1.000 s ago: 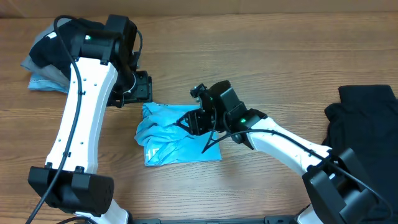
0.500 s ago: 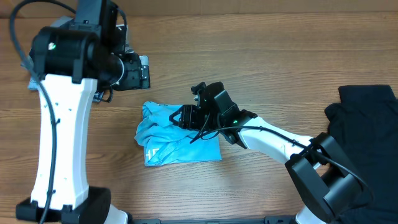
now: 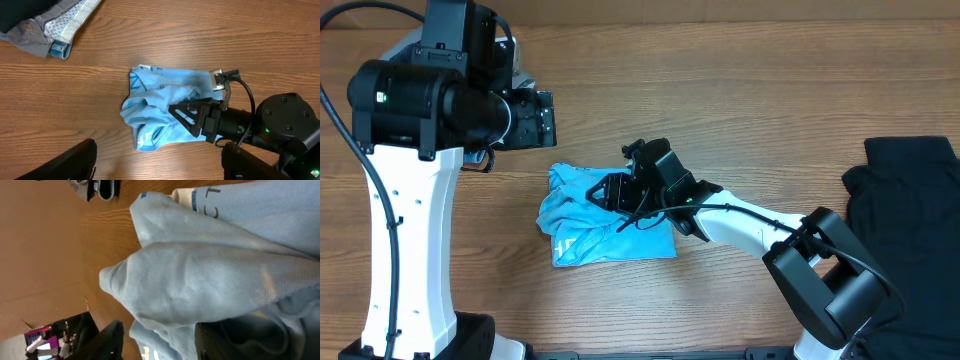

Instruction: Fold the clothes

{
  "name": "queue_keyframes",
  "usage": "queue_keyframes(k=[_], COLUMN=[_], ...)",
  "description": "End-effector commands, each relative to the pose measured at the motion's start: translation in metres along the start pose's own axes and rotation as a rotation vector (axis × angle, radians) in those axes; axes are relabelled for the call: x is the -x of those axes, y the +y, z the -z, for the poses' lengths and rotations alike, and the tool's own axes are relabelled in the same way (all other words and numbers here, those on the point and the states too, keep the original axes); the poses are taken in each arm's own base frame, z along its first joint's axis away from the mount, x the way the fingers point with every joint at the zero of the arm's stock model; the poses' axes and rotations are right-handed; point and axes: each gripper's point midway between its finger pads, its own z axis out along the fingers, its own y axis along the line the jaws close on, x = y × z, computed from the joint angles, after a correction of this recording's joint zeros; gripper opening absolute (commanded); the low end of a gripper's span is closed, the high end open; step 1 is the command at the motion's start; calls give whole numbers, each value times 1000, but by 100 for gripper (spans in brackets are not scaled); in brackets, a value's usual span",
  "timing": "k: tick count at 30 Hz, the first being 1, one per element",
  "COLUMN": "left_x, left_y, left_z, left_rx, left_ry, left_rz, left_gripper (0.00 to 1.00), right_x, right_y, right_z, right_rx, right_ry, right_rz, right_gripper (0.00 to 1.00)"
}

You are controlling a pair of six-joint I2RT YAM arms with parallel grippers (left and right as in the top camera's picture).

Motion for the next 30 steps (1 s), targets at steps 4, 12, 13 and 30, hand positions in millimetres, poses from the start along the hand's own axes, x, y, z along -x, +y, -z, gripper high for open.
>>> queue_keyframes(k=[4, 12, 13, 30], left_x=[1, 1, 1, 1], left_y=[-2, -2, -2, -2], left_z=[6, 6, 6, 6], left_rx=[-12, -12, -12, -11], left_ry=[-19, -19, -18, -18], left_rz=[-18, -17, -17, -21], left_gripper=[83, 83, 83, 83], right_x=[17, 20, 20, 62], right_y=[22, 19, 19, 14], right_z=[-1, -2, -2, 44], right_rx=[56, 37, 37, 135], right_ry=[-79, -105, -105, -94], right_rz=[33, -15, -5, 110], right_gripper=[50, 34, 32, 4])
